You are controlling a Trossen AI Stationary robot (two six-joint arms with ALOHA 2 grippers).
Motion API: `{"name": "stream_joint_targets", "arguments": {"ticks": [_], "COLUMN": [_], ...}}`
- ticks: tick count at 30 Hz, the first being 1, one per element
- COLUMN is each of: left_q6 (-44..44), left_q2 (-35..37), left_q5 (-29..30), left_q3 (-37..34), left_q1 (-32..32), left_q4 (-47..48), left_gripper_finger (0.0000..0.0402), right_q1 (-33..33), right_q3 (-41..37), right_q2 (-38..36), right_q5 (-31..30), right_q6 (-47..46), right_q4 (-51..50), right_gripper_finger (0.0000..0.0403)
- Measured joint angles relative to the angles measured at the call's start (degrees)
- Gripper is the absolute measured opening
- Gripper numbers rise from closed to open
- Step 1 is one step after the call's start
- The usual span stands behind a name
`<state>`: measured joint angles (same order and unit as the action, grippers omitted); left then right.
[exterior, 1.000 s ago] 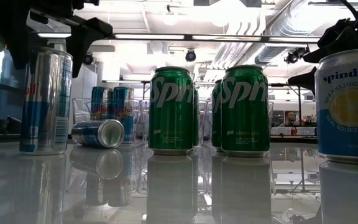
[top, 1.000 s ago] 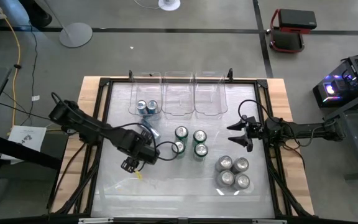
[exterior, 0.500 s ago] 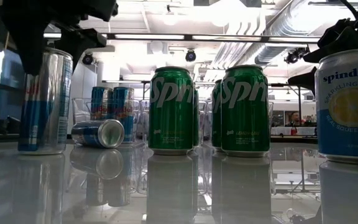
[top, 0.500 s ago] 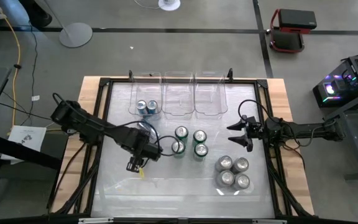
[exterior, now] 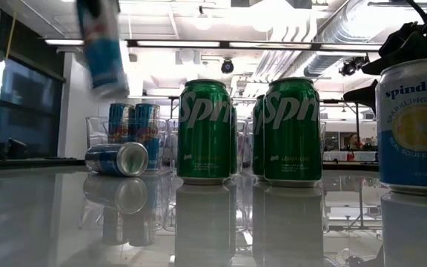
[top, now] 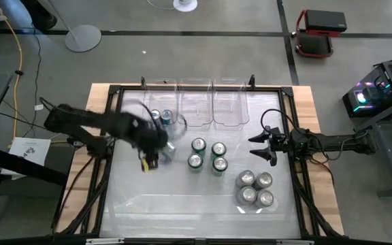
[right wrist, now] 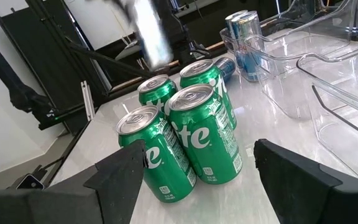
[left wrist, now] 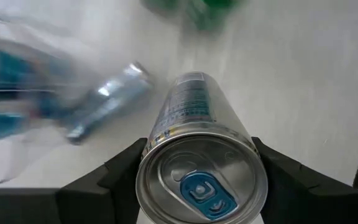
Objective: Sort soda cans
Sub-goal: Put the bottom blue soda can into the left transparent bin
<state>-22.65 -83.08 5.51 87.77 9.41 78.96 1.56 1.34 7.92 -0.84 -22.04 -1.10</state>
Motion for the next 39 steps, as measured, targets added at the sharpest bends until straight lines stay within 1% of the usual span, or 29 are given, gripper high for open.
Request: {"name": "stream_joint_targets", "arguments": {"ticks": [4, 7, 9, 11, 14, 18, 20, 22, 24, 28, 32, 39], "left_q6": [3.7, 9.8, 14.3, 18.7, 25.1, 32.2, 34.6, 36.5, 38.1, 39.3, 38.3, 36.8], "left_q2": [0.9, 0.2, -1.1, -2.9, -6.3, -12.4, -15.5, -18.5, -21.5, -26.6, -29.5, -31.5], "left_q5": [5.6, 6.0, 5.5, 4.3, 2.6, 2.1, 1.9, -0.1, -2.0, -2.3, -2.5, -4.0], "left_q3": [9.3, 15.0, 17.3, 18.7, 18.7, 18.7, 18.7, 18.7, 18.7, 18.7, 18.7, 18.7], "left_q1": [-8.8, -17.4, -23.6, -30.1, -37.9, -44.7, -46.7, -48.0, -48.7, -49.2, -49.0, -48.6], "left_q4": [6.4, 7.7, 7.6, 8.1, 8.4, 7.8, 6.3, 4.4, 3.5, 3.8, 3.3, 1.7], "left_gripper_finger": [0.0227, 0.0227, 0.0227, 0.0227, 0.0227, 0.0227, 0.0227, 0.0227, 0.0227, 0.0227, 0.0227, 0.0227], "right_q1": [0.0, 0.0, 0.0, 0.0, 0.0, 0.0, 0.0, 0.0, 0.0, 0.0, 0.0, 0.0], "right_q3": [0.0, 0.0, 0.0, 0.0, 0.0, 0.0, 0.0, 0.0, 0.0, 0.0, 0.0, 0.0], "right_q2": [0.0, 0.0, 0.0, 0.0, 0.0, 0.0, 0.0, 0.0, 0.0, 0.0, 0.0, 0.0], "right_q5": [0.0, 0.0, 0.0, 0.0, 0.0, 0.0, 0.0, 0.0, 0.0, 0.0, 0.0, 0.0], "right_q6": [0.0, 0.0, 0.0, 0.0, 0.0, 0.0, 0.0, 0.0, 0.0, 0.0, 0.0, 0.0], "right_q4": [0.0, 0.0, 0.0, 0.0, 0.0, 0.0, 0.0, 0.0, 0.0, 0.0, 0.0, 0.0], "right_gripper_finger": [0.0291, 0.0291, 0.0291, 0.0291, 0.0291, 0.0291, 0.0291, 0.0291, 0.0291, 0.0291, 0.0291, 0.0291]}}
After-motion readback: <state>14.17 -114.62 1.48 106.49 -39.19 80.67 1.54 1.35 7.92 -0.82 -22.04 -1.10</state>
